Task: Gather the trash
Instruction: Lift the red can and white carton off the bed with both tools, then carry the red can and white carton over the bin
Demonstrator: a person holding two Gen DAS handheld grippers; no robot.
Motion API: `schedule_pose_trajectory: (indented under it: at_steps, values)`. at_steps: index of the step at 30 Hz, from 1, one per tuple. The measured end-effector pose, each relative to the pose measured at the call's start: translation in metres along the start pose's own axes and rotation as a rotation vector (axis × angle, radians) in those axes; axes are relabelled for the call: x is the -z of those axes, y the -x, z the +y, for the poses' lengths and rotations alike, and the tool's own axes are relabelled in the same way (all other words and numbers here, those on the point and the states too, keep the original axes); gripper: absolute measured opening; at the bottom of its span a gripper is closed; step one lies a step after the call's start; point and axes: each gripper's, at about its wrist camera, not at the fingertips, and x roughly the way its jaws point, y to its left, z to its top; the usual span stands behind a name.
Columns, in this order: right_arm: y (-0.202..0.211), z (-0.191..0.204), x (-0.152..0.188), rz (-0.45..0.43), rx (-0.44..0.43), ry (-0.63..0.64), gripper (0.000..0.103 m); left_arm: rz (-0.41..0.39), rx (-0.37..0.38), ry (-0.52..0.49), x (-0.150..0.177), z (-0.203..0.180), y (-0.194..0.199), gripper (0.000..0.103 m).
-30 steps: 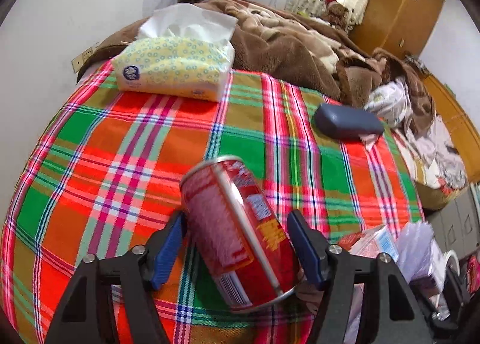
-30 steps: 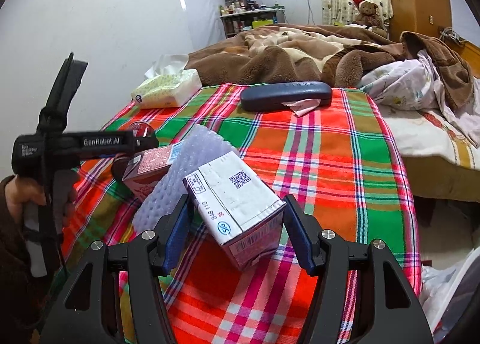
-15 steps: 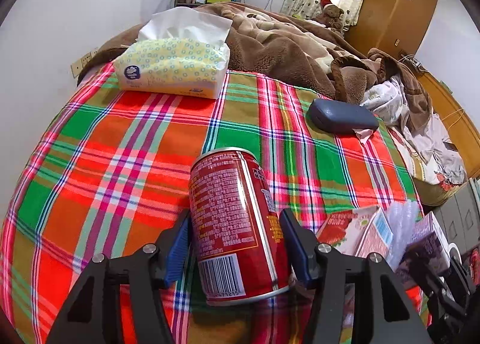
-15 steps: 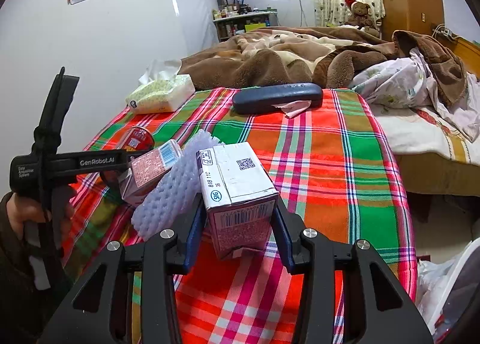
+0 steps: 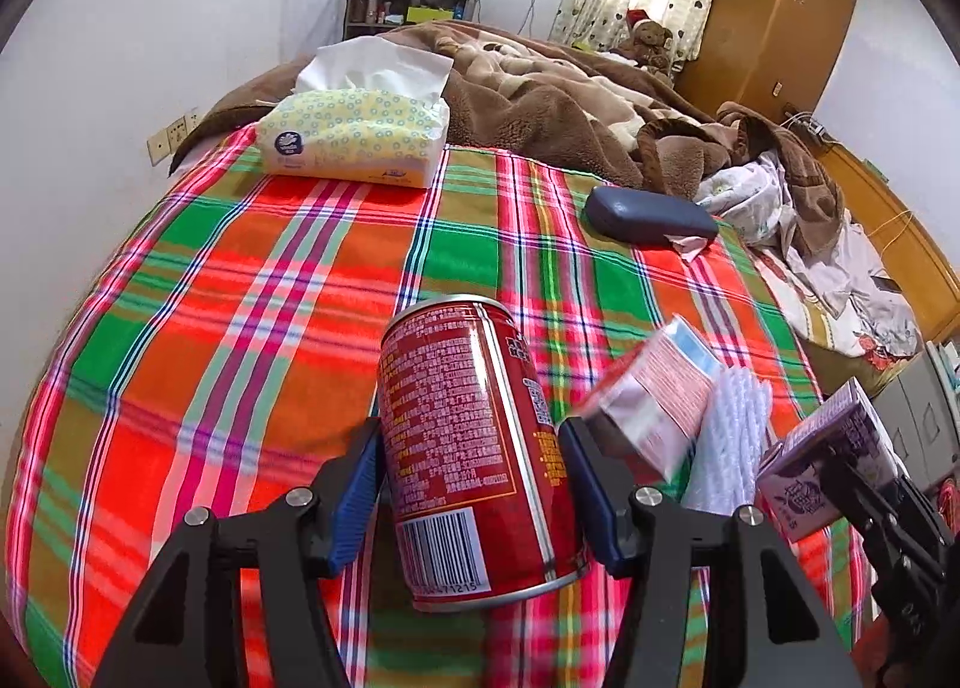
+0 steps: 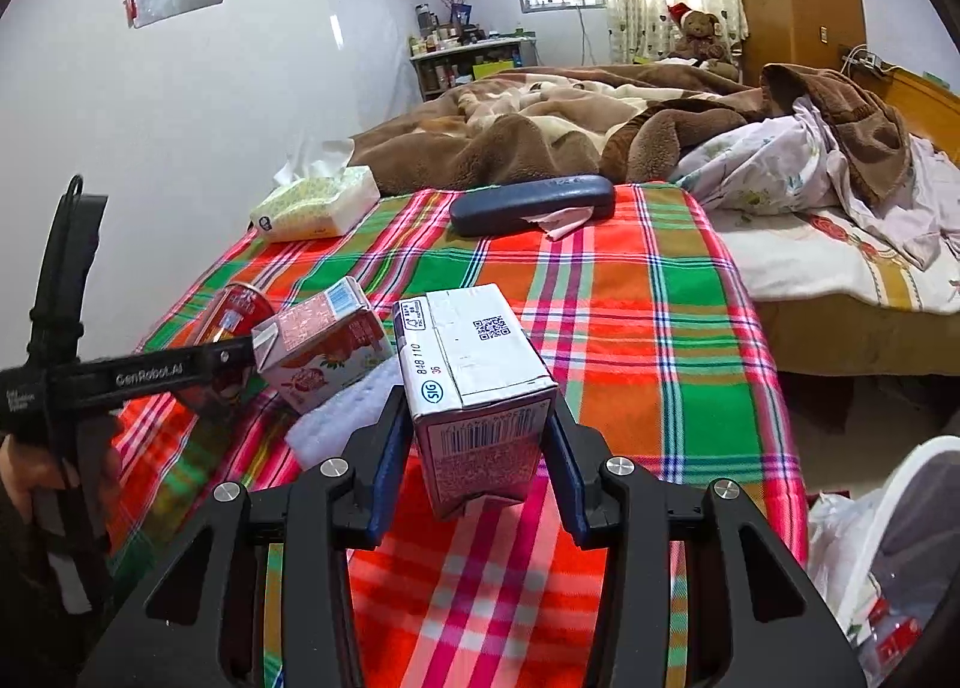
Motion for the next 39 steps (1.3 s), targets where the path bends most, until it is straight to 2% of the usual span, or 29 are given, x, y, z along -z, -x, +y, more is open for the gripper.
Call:
schedule_pose_trajectory:
  at_steps: [9,21,39]
  values:
    - [0.023,-0.007,0.006,-0.027,0.006,-0.030,0.044,-0.037,0.033,-0.057,0.023,-0.023,0.042,0.059]
    - [0.067,-0.024,0.014,-0.093,0.041,-0.059,0.044,-0.075,0.105,-0.158,0.054,-0.078,0.090,0.059]
    - [0.134,-0.081,0.038,-0.176,0.187,-0.133,0.044,-0.117,0.255,-0.321,0.093,-0.186,0.129,0.059]
